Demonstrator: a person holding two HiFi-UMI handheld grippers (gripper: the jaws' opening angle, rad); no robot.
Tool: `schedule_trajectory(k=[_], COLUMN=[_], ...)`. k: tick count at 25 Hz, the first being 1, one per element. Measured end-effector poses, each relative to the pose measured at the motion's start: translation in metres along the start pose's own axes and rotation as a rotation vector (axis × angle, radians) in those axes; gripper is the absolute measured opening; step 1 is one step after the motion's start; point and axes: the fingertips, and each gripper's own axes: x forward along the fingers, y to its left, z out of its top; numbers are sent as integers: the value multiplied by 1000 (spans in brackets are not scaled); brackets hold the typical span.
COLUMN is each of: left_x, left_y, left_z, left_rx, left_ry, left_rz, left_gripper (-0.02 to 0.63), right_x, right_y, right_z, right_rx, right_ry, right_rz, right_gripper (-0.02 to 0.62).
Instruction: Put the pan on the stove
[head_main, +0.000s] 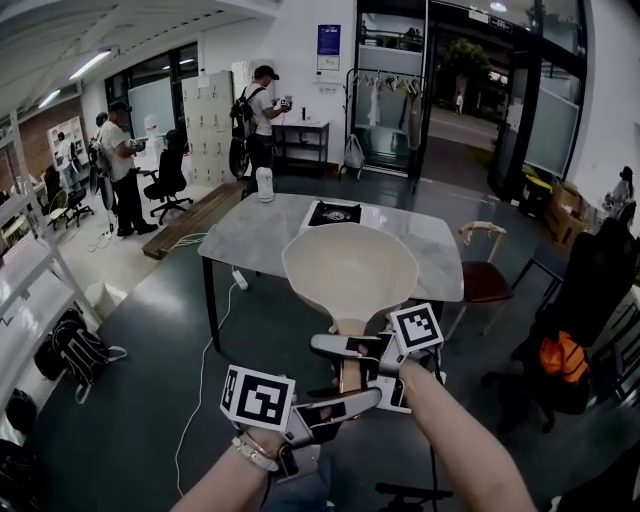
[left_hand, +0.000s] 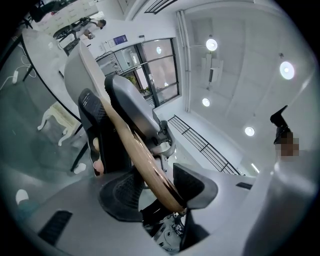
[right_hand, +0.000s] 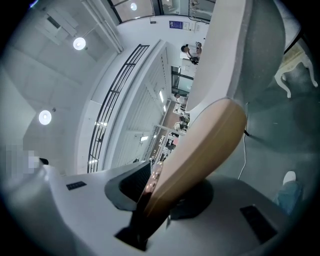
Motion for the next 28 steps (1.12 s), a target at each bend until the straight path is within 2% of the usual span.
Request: schedule_trajectory(k=[5,16,24,28], left_x=[-1,12,0,-3], left_y=[29,79,130,144], left_z=[33,126,189,217], left_rx=[-12,-10,-40,-35], left_ry=[11,10,44,58], left_rz=[27,-22,8,-26], left_gripper=[198,199,199,199], right_x=[9,28,55,67], right_y=[-17,-54,-86,-97], right_z=[37,137,206,236], right_rx=[3,2,19,11], right_ry=[-2,2,-31,-46], right_rz=[-16,-28,-32,-39], right_gripper=[127,127,127,127])
